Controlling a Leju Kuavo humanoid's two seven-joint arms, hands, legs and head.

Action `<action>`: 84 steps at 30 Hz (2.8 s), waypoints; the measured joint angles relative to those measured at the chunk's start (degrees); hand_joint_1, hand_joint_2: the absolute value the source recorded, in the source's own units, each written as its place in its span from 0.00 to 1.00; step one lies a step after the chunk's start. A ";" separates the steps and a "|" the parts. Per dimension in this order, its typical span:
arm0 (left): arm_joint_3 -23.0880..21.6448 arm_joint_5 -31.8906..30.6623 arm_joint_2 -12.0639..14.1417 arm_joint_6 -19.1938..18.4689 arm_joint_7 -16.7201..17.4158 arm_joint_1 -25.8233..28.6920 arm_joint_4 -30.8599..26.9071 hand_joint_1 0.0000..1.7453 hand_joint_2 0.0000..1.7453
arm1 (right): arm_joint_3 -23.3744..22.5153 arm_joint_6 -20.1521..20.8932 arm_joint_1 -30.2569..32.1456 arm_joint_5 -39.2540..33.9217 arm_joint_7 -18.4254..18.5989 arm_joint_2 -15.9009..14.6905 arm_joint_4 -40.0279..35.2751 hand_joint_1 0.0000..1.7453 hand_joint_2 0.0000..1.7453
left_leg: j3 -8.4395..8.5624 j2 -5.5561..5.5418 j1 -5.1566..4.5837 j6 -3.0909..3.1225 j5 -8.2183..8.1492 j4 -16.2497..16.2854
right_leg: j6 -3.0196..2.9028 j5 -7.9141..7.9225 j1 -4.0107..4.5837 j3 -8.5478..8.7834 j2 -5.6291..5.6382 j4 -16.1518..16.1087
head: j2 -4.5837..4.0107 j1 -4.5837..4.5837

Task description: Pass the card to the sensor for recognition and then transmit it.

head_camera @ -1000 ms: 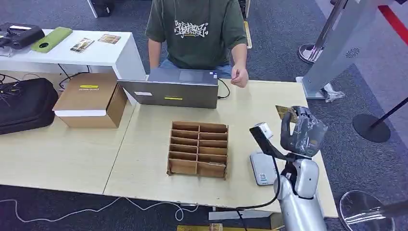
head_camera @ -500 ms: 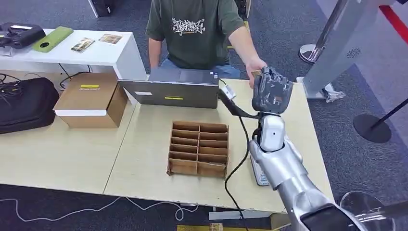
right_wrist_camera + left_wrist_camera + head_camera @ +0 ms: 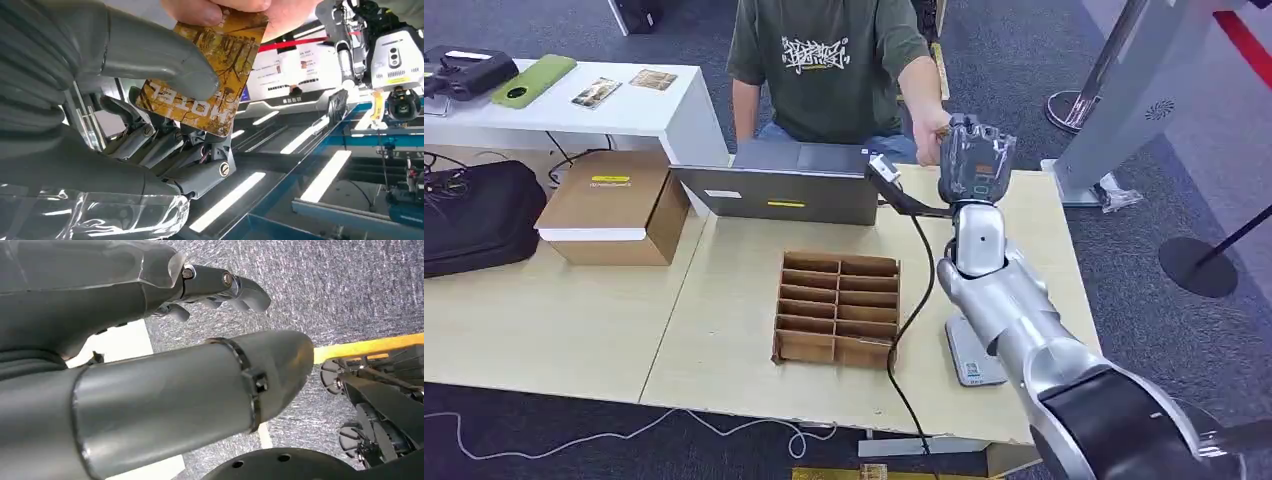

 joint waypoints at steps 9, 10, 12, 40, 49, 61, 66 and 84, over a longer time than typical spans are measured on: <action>0.00 0.24 0.02 -0.07 0.04 -0.01 0.00 0.00 0.00 | -0.20 0.09 -0.88 -0.24 -1.66 1.05 3.54 0.00 1.00 | 0.00 0.01 0.00 0.00 0.00 0.00 | 0.00 0.00 0.00 0.00 0.01 0.00 | 0.00 -0.02; 0.00 0.24 0.02 -0.11 0.04 0.00 0.00 0.00 0.00 | -0.31 0.15 -0.89 -0.35 -2.23 1.18 3.93 0.00 1.00 | 0.00 0.01 0.00 0.00 0.00 0.00 | 0.00 0.00 0.00 0.00 0.01 0.00 | 0.00 0.00; 0.00 0.24 0.04 -0.35 0.04 0.00 0.00 0.00 0.00 | -0.68 0.63 -0.88 -1.23 -3.54 1.44 4.61 0.00 1.00 | 0.00 0.01 0.00 0.00 0.00 0.00 | 0.00 0.00 0.00 0.00 0.01 0.00 | 0.00 0.00; 0.00 3.89 0.17 -0.94 0.04 0.32 0.00 0.00 0.00 | -6.23 -0.04 2.86 -0.96 -10.12 2.43 3.39 0.00 1.00 | 0.01 0.00 0.00 0.00 0.00 0.00 | 0.00 0.00 0.01 -0.02 0.00 0.00 | 0.00 0.00; 0.09 6.91 0.04 -1.20 -0.07 1.10 0.00 0.00 0.00 | -7.74 0.94 19.61 0.02 -5.89 -1.36 -15.45 0.00 1.00 | -0.05 -0.13 0.00 0.03 -0.06 0.00 | 0.05 -0.06 0.00 -0.01 -0.11 -0.07 | 0.00 0.00; 0.09 8.59 -0.09 -1.29 -0.46 1.67 0.02 0.00 0.00 | -2.23 9.22 42.74 0.07 9.00 -13.77 -48.05 0.00 1.00 | -0.10 -0.17 0.00 0.04 -0.12 -0.01 | 0.04 -0.09 0.00 -0.08 -0.14 -0.09 | 0.00 0.00; 0.09 9.46 -0.39 -1.29 -1.01 1.77 0.02 0.00 0.00 | -1.75 11.76 49.42 0.05 11.16 -15.91 -56.47 0.00 1.00 | -0.10 -0.15 0.00 0.04 -0.12 -0.02 | 0.05 -0.12 0.00 -0.08 -0.13 -0.08 | 0.00 -0.02; 0.74 13.29 -2.14 -1.62 -1.33 2.12 0.74 0.00 0.00 | 4.57 24.50 62.57 0.09 8.85 -12.81 -69.66 0.00 1.00 | -0.10 -0.13 0.02 0.01 -0.14 -0.04 | 0.06 -0.21 0.02 -0.07 -0.13 -0.07 | 0.00 -0.02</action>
